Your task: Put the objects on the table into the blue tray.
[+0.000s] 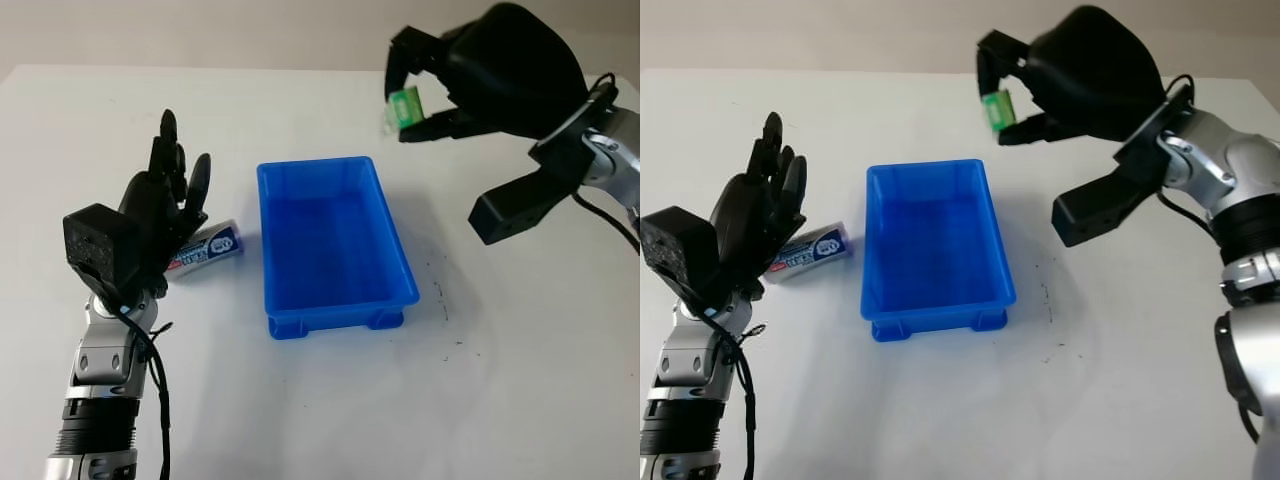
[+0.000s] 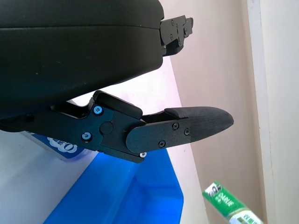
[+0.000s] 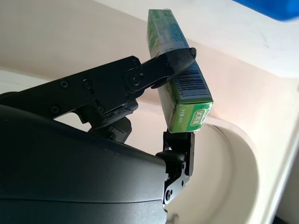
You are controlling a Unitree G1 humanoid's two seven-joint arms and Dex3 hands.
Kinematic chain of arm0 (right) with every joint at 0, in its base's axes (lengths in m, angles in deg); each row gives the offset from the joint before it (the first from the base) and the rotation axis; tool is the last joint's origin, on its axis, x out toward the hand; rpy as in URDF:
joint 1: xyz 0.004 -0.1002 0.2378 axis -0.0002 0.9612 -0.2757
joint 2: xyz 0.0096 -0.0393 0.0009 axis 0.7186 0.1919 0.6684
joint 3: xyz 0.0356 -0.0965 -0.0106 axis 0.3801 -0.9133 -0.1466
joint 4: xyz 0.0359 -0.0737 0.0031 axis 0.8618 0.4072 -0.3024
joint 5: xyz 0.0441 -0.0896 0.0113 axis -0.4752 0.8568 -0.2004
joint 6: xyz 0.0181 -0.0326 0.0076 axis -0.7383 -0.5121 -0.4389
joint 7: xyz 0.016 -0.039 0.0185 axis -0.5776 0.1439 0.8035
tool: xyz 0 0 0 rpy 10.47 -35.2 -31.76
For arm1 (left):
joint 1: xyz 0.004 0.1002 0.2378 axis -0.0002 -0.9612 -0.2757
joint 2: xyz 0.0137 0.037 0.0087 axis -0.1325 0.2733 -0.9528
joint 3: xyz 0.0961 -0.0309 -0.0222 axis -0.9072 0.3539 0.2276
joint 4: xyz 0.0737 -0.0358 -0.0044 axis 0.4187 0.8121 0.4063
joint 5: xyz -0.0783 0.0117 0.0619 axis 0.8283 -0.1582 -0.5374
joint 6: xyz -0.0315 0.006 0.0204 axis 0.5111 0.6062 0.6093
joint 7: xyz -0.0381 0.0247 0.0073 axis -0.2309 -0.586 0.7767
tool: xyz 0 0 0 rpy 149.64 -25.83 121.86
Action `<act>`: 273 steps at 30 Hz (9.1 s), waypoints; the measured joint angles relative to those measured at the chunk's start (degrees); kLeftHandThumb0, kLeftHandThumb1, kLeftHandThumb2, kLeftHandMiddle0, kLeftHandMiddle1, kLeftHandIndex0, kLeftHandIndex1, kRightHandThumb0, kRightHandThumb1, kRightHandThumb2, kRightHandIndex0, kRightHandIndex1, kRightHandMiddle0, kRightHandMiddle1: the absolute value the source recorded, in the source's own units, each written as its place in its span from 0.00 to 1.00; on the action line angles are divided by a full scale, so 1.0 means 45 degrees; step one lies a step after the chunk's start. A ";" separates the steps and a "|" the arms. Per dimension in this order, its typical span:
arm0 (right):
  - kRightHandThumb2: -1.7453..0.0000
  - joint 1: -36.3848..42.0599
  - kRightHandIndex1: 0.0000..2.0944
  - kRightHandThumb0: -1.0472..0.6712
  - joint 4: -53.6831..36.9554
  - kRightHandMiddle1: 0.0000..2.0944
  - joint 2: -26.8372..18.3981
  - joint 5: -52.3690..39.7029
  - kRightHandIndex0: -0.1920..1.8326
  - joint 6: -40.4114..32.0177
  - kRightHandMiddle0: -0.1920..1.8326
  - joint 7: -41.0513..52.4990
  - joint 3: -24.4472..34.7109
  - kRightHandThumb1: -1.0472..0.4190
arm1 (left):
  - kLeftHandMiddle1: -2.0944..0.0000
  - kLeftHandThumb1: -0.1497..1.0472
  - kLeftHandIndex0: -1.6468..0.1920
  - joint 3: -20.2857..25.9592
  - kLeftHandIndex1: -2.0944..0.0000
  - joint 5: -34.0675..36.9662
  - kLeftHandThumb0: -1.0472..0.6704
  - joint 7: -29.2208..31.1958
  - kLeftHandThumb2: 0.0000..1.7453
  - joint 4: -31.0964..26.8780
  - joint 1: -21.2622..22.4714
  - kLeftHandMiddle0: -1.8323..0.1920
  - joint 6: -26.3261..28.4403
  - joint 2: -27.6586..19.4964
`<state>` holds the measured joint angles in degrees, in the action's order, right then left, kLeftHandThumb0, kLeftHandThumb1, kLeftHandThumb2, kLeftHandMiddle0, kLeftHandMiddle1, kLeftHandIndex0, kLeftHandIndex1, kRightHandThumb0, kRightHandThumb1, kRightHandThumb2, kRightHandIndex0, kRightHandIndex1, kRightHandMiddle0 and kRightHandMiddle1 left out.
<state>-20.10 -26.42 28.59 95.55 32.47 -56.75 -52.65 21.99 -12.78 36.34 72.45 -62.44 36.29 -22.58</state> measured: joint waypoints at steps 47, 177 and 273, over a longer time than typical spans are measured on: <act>0.87 0.2098 0.01 0.11 -0.4554 0.01 0.0364 -0.3448 0.01 -0.1329 0.02 1.0635 0.0728 0.00 | 1.00 1.00 1.00 -0.0003 1.00 -0.0099 0.14 -0.0131 0.33 -0.0189 -0.0017 1.00 0.0116 0.0037; 0.58 0.7522 0.00 0.21 -0.8503 0.00 0.5635 -1.4345 0.00 -1.4310 0.00 0.8687 0.7359 0.00 | 0.01 1.00 0.77 -0.3191 0.18 -1.0336 0.40 0.2971 0.09 -0.1193 0.1936 0.68 0.0105 -0.6898; 0.55 0.7607 0.00 0.16 -0.8055 0.00 0.6711 -1.3850 0.00 -1.3142 0.00 0.8326 0.6879 0.00 | 0.99 1.00 1.00 0.0592 0.99 -0.0168 0.15 0.0150 0.37 -0.0935 0.1610 1.00 -0.0578 -0.0409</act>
<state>14.13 -62.66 58.79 33.23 -26.67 -19.28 -21.70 24.65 -13.53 37.01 68.24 -55.20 33.69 -24.42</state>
